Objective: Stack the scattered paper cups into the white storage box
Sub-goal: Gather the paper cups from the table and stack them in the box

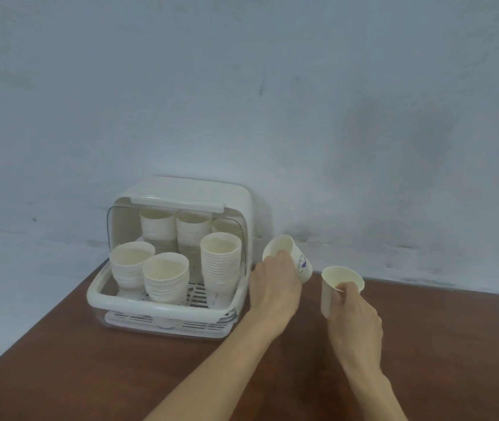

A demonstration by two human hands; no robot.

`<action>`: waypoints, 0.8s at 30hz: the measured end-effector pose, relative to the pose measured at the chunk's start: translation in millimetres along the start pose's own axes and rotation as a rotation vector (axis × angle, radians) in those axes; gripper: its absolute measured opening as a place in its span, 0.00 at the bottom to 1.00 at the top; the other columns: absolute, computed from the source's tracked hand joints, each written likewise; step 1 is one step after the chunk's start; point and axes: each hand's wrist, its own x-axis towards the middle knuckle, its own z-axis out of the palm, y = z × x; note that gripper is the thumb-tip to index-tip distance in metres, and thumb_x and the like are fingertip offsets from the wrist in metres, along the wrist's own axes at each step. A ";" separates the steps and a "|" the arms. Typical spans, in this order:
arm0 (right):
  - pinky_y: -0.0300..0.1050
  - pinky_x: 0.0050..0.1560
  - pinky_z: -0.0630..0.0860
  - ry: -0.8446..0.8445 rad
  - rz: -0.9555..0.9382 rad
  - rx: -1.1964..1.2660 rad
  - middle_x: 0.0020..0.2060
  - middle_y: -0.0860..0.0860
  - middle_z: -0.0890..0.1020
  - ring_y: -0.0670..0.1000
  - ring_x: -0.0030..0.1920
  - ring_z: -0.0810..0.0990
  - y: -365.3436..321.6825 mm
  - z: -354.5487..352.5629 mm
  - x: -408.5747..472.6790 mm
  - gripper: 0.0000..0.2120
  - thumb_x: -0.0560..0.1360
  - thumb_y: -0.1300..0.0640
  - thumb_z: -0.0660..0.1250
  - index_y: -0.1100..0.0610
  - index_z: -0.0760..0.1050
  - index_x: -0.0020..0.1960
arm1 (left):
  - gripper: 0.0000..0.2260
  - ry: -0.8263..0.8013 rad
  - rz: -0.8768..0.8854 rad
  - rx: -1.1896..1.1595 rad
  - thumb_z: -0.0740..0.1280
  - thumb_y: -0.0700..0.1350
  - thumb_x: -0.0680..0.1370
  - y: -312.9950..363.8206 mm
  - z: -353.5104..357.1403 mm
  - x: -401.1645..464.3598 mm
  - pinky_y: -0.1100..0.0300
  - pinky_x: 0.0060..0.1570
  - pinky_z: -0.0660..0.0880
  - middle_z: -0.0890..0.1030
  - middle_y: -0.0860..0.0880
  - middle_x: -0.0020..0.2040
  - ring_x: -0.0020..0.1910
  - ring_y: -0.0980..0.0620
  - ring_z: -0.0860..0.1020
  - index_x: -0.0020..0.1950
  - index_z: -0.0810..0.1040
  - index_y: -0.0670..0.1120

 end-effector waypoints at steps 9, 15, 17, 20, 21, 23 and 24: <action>0.52 0.43 0.72 0.033 -0.063 -0.052 0.46 0.56 0.81 0.63 0.46 0.78 -20.5 -20.7 -23.5 0.11 0.81 0.52 0.57 0.56 0.76 0.53 | 0.10 0.142 0.072 -0.110 0.55 0.47 0.82 -36.8 -58.1 -21.5 0.53 0.41 0.71 0.82 0.45 0.48 0.48 0.41 0.79 0.56 0.75 0.48; 0.50 0.39 0.69 0.073 -0.108 -0.037 0.44 0.55 0.81 0.62 0.44 0.79 -45.9 -40.4 -33.2 0.10 0.81 0.53 0.58 0.57 0.75 0.50 | 0.12 0.227 0.040 -0.144 0.54 0.47 0.82 -67.8 -97.9 -32.7 0.52 0.41 0.72 0.81 0.45 0.48 0.49 0.40 0.78 0.56 0.76 0.49; 0.48 0.39 0.66 0.077 -0.126 -0.035 0.44 0.55 0.81 0.62 0.45 0.79 -55.6 -46.7 -36.8 0.10 0.81 0.53 0.57 0.57 0.75 0.51 | 0.12 0.258 0.032 -0.141 0.54 0.47 0.82 -77.3 -109.6 -34.3 0.52 0.41 0.72 0.82 0.45 0.47 0.48 0.41 0.78 0.57 0.76 0.50; 0.47 0.39 0.65 0.082 -0.164 -0.039 0.45 0.54 0.81 0.61 0.45 0.79 -73.3 -51.9 -41.9 0.11 0.82 0.53 0.55 0.56 0.74 0.52 | 0.12 0.312 0.021 -0.149 0.54 0.46 0.82 -95.7 -128.5 -37.1 0.51 0.40 0.74 0.82 0.45 0.44 0.45 0.41 0.79 0.57 0.77 0.50; 0.48 0.39 0.66 0.084 -0.179 -0.040 0.46 0.54 0.81 0.61 0.46 0.79 -78.7 -52.4 -43.3 0.11 0.82 0.52 0.54 0.56 0.73 0.52 | 0.12 0.323 0.016 -0.142 0.54 0.46 0.81 -101.8 -133.9 -37.4 0.51 0.40 0.74 0.82 0.45 0.44 0.45 0.42 0.79 0.55 0.77 0.49; 0.48 0.39 0.66 0.087 -0.202 -0.037 0.46 0.54 0.81 0.61 0.46 0.79 -89.7 -52.3 -46.7 0.12 0.82 0.52 0.54 0.56 0.72 0.52 | 0.11 0.339 -0.010 -0.114 0.54 0.45 0.81 -115.9 -144.0 -37.0 0.51 0.39 0.73 0.82 0.46 0.45 0.44 0.42 0.78 0.53 0.77 0.47; 0.49 0.39 0.66 0.089 -0.211 -0.026 0.47 0.54 0.81 0.61 0.46 0.79 -95.0 -51.8 -48.7 0.11 0.82 0.52 0.54 0.56 0.72 0.52 | 0.11 0.349 -0.026 -0.095 0.54 0.44 0.81 -123.5 -148.0 -36.3 0.51 0.40 0.74 0.81 0.46 0.46 0.45 0.42 0.78 0.53 0.77 0.46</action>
